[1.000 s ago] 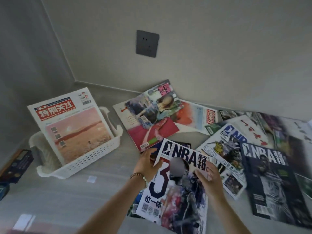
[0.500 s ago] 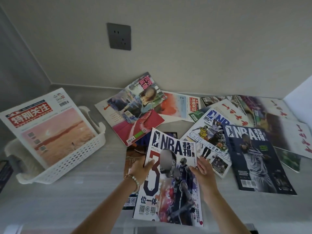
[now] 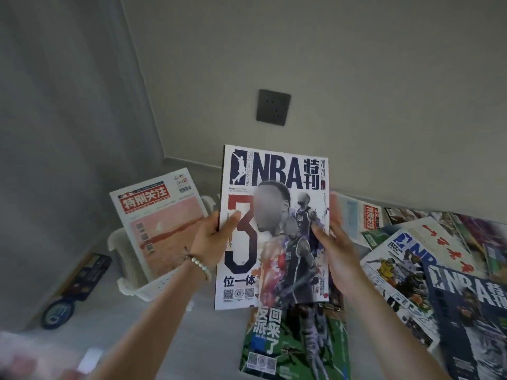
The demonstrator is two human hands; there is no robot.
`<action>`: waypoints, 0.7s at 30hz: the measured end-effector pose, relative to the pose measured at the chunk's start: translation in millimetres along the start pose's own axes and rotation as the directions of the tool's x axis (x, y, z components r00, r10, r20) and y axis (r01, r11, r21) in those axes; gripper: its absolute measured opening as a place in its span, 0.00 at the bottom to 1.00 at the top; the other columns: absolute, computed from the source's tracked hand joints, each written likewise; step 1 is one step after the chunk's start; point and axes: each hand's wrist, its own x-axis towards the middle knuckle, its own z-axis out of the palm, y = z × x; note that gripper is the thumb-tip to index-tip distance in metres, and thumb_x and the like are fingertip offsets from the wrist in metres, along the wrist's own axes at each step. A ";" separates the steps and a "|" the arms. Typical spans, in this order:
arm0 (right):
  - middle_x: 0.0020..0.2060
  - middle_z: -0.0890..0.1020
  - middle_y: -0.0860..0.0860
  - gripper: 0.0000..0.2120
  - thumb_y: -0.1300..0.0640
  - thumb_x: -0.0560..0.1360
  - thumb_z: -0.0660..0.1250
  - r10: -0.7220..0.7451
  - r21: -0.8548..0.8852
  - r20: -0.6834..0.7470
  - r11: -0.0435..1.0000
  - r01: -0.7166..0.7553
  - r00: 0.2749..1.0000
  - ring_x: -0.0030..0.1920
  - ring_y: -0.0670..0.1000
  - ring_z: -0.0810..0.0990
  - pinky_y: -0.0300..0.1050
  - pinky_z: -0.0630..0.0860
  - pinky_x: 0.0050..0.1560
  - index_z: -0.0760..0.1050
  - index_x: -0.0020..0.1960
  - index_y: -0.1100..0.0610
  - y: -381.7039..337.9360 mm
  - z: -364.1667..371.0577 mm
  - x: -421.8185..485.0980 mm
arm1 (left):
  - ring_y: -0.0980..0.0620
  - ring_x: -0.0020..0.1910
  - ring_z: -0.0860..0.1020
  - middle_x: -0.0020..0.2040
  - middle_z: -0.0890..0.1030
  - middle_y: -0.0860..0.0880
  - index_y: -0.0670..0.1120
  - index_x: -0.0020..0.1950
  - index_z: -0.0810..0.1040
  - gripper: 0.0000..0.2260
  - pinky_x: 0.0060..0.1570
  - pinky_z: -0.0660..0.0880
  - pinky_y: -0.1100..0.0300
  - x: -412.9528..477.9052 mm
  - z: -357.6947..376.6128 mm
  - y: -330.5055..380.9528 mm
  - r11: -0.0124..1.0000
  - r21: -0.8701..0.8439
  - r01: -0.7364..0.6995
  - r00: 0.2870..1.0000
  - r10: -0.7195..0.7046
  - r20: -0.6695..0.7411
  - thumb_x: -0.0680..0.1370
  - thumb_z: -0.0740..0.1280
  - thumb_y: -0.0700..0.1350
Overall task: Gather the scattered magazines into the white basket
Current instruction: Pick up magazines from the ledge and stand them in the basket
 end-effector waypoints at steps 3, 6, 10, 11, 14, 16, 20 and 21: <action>0.40 0.82 0.33 0.10 0.52 0.72 0.70 -0.093 -0.052 0.070 0.994 0.097 0.993 0.40 0.31 0.80 0.25 0.73 0.35 0.75 0.49 0.39 -31.3 58.0 33.0 | 0.63 0.40 0.81 0.39 0.83 0.61 0.60 0.44 0.77 0.04 0.38 0.77 0.67 10.9 -47.5 2.4 0.997 -0.076 0.006 0.974 -0.023 -0.226 0.75 0.65 0.50; 0.39 0.83 0.33 0.08 0.54 0.73 0.68 -0.176 -0.128 0.169 0.972 0.198 0.970 0.41 0.33 0.81 0.26 0.75 0.39 0.75 0.47 0.40 -48.5 119.7 56.6 | 0.58 0.42 0.82 0.43 0.83 0.57 0.60 0.47 0.76 0.05 0.39 0.78 0.62 20.1 -94.9 -3.6 0.995 -0.096 0.025 0.923 -0.060 -0.380 0.75 0.65 0.49; 0.48 0.84 0.43 0.10 0.58 0.75 0.66 -0.232 -0.123 0.305 0.952 0.280 0.924 0.46 0.39 0.83 0.27 0.75 0.43 0.77 0.57 0.53 -45.5 184.8 84.7 | 0.48 0.47 0.81 0.52 0.82 0.44 0.43 0.59 0.74 0.13 0.42 0.78 0.59 33.9 -144.9 -24.7 0.997 -0.074 0.024 0.884 -0.055 -0.464 0.77 0.63 0.46; 0.50 0.84 0.46 0.12 0.58 0.76 0.66 -0.240 -0.123 0.328 0.948 0.293 0.914 0.47 0.39 0.82 0.27 0.75 0.44 0.76 0.59 0.56 -41.6 197.2 91.1 | 0.46 0.48 0.80 0.53 0.81 0.43 0.41 0.60 0.73 0.14 0.44 0.77 0.56 37.3 -153.8 -31.8 0.995 -0.085 0.044 0.875 -0.079 -0.477 0.77 0.63 0.47; 0.51 0.83 0.48 0.14 0.58 0.76 0.65 -0.238 -0.156 0.369 0.937 0.312 0.898 0.45 0.37 0.82 0.26 0.74 0.43 0.73 0.61 0.57 -25.6 222.9 110.5 | 0.51 0.45 0.80 0.51 0.80 0.47 0.46 0.56 0.72 0.12 0.38 0.74 0.62 46.7 -170.4 -50.9 0.987 -0.120 0.111 0.845 -0.157 -0.511 0.76 0.63 0.50; 0.53 0.82 0.50 0.14 0.57 0.76 0.65 -0.209 -0.213 0.386 0.928 0.307 0.899 0.47 0.41 0.82 0.32 0.77 0.47 0.72 0.61 0.56 -13.2 233.5 122.3 | 0.58 0.41 0.78 0.49 0.80 0.50 0.48 0.57 0.72 0.12 0.35 0.72 0.65 51.6 -176.4 -63.3 0.985 -0.104 0.139 0.826 -0.173 -0.537 0.76 0.64 0.50; 0.50 0.82 0.49 0.11 0.58 0.75 0.66 -0.157 -0.351 0.450 0.874 0.336 0.879 0.51 0.48 0.81 0.35 0.79 0.47 0.71 0.56 0.56 12.4 236.9 136.8 | 0.49 0.45 0.80 0.47 0.81 0.48 0.51 0.50 0.74 0.05 0.42 0.77 0.57 52.3 -178.3 -91.0 0.973 0.059 0.222 0.832 -0.158 -0.532 0.75 0.66 0.48; 0.49 0.82 0.49 0.12 0.58 0.75 0.67 -0.148 -0.388 0.461 0.853 0.349 0.875 0.49 0.48 0.82 0.38 0.79 0.47 0.71 0.56 0.57 17.9 235.5 139.1 | 0.47 0.48 0.79 0.50 0.80 0.47 0.51 0.49 0.74 0.05 0.46 0.77 0.52 50.8 -178.2 -97.7 0.967 0.115 0.226 0.834 -0.131 -0.536 0.75 0.66 0.48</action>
